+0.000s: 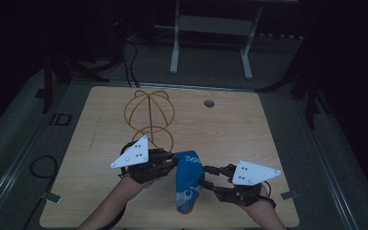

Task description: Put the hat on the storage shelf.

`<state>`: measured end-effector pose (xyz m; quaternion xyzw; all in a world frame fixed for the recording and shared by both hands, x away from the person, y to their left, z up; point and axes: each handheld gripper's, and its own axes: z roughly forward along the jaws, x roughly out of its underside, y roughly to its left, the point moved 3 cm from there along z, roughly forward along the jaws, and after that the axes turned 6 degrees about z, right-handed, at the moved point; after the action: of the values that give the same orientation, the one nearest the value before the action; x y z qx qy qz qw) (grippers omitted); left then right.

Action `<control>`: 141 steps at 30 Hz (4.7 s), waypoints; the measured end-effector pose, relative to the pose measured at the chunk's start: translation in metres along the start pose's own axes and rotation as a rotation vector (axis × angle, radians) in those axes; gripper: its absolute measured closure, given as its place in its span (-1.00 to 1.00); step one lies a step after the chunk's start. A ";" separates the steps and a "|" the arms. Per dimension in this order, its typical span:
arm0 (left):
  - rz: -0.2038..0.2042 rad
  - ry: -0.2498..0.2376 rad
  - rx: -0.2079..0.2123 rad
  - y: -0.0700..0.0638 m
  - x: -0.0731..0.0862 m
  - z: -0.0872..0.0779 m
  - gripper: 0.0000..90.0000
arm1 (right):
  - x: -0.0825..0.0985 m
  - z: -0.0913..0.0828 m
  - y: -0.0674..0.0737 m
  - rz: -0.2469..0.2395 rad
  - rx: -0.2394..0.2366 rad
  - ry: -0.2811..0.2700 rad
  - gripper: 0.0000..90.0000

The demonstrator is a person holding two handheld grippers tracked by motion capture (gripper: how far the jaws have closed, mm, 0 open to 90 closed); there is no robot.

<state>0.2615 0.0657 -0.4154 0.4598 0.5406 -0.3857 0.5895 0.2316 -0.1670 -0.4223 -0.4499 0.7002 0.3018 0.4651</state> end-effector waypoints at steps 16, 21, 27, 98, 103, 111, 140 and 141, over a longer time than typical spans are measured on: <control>-0.004 0.043 -0.019 0.005 0.006 -0.012 0.91 | -0.013 -0.019 -0.013 0.030 0.089 -0.044 1.00; 0.043 0.094 -0.032 0.001 0.010 -0.012 0.90 | -0.021 -0.029 -0.017 0.027 0.106 -0.062 1.00; 0.106 0.151 -0.061 -0.006 0.012 -0.008 0.84 | -0.029 -0.032 -0.019 0.017 0.125 -0.057 1.00; -0.138 0.287 -0.622 -0.018 0.139 -0.143 -0.96 | -0.207 0.176 -0.070 -0.041 0.174 0.056 1.00; -0.148 0.281 -0.617 -0.017 0.140 -0.145 -0.96 | -0.195 0.190 -0.075 -0.028 0.171 0.106 1.00; -0.149 0.293 -0.607 -0.017 0.141 -0.143 -0.95 | -0.180 0.190 -0.084 -0.012 0.183 0.140 1.00; -0.159 0.309 -0.586 -0.018 0.146 -0.139 -0.95 | -0.130 0.167 -0.108 0.130 0.142 0.105 0.63; -0.160 0.306 -0.585 -0.018 0.146 -0.139 -0.95 | -0.130 0.167 -0.109 0.134 0.138 0.107 0.63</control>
<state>0.2222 0.2004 -0.5612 0.2799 0.7449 -0.1857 0.5764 0.4152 -0.0260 -0.3676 -0.3845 0.7716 0.2588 0.4357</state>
